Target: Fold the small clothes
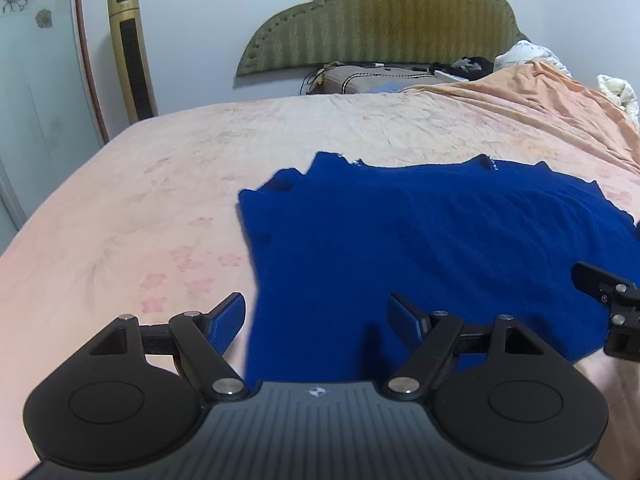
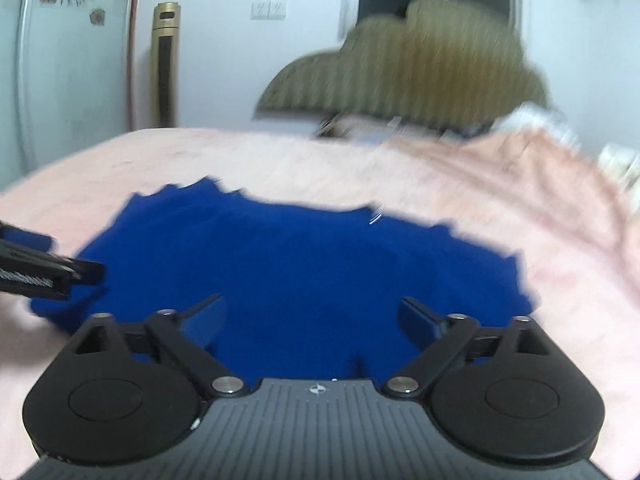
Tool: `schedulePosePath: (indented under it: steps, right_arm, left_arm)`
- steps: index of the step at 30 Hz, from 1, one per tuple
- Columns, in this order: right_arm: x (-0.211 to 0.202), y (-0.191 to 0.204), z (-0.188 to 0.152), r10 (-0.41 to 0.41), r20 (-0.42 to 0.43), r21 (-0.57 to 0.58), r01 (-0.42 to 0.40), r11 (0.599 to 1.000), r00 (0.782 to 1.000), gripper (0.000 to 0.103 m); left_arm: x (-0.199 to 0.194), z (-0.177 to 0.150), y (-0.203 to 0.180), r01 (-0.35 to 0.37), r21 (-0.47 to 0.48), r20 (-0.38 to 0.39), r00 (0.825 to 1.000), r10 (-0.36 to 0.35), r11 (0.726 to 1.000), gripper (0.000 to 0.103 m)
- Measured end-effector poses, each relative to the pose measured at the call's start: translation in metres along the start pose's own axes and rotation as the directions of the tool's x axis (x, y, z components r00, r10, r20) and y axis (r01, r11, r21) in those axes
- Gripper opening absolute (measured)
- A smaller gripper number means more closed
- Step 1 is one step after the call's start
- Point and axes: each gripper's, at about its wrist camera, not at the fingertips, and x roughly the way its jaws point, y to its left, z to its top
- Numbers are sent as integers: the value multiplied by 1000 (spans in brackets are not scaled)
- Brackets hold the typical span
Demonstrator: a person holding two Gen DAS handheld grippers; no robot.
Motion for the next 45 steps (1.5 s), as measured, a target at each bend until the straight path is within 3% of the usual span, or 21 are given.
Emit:
schedulePosePath:
  steps: [3, 8, 17, 35, 45]
  right_arm:
    - [-2, -5, -5, -91, 7, -38, 91, 995, 996, 100]
    - [1, -38, -19, -168, -45, 60, 170, 984, 985, 102]
    - [22, -58, -47, -139, -156, 137, 161, 977, 978, 102]
    - [22, -66, -55, -92, -174, 198, 126, 972, 981, 103]
    - [22, -67, -55, -89, -173, 202, 124, 972, 981, 103]
  left_arm:
    - [4, -2, -10, 15, -12, -28, 999, -15, 1000, 78]
    - [8, -8, -28, 12, -1, -41, 999, -12, 1000, 78]
    - [13, -16, -40, -15, 7, -62, 998, 15, 1000, 82]
    - [14, -35, -45, -74, 2, 24, 997, 74, 997, 98]
    - [15, -37, -44, -94, -18, 26, 995, 95, 995, 103]
